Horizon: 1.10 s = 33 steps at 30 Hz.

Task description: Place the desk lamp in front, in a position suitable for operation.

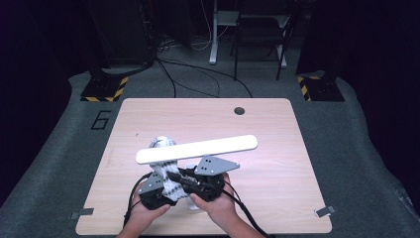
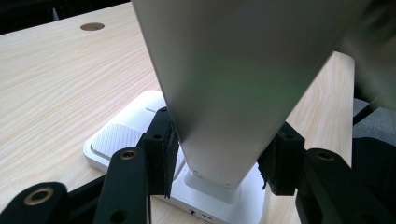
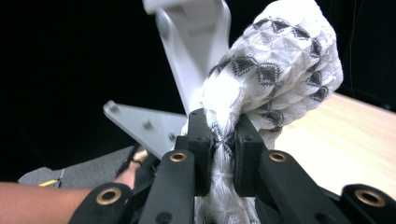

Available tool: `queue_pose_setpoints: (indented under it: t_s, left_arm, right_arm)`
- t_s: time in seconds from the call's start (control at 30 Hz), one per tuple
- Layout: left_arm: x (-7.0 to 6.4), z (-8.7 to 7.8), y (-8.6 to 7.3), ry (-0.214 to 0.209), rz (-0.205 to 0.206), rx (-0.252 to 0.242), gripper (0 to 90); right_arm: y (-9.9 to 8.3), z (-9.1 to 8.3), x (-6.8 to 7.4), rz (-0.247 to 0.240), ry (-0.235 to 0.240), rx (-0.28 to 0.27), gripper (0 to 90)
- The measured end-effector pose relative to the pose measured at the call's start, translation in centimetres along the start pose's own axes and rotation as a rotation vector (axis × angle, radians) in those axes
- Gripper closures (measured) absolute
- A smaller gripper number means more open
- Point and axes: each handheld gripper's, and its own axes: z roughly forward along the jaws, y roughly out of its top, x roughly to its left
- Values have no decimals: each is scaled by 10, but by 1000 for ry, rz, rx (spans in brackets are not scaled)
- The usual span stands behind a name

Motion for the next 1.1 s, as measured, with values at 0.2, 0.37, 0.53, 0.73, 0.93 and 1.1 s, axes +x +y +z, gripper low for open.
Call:
queue_pose_setpoints:
  t_s: [0.2, 0.37, 0.53, 0.73, 0.93, 1.1]
  left_arm:
    - [2, -1, 0, -2, 32, 21, 533]
    - [1, -1, 0, -2, 22, 13, 533]
    - [2, 0, -1, -9, 16, 1, 533]
    - [1, 1, -4, -12, -13, -31, 533]
    - [1, 3, -8, -12, -23, -66, 534]
    - [2, 3, -12, -22, -28, -101, 534]
  right_arm:
    - [-13, -1, -3, -5, -26, 33, 803]
    - [-12, -2, -1, -6, -16, 12, 803]
    - [-5, -3, 2, -11, -6, -19, 803]
    - [0, -2, 5, -10, -1, -41, 803]
    - [6, -5, 8, -3, 10, -70, 803]
    - [12, -5, 15, -6, 30, -102, 802]
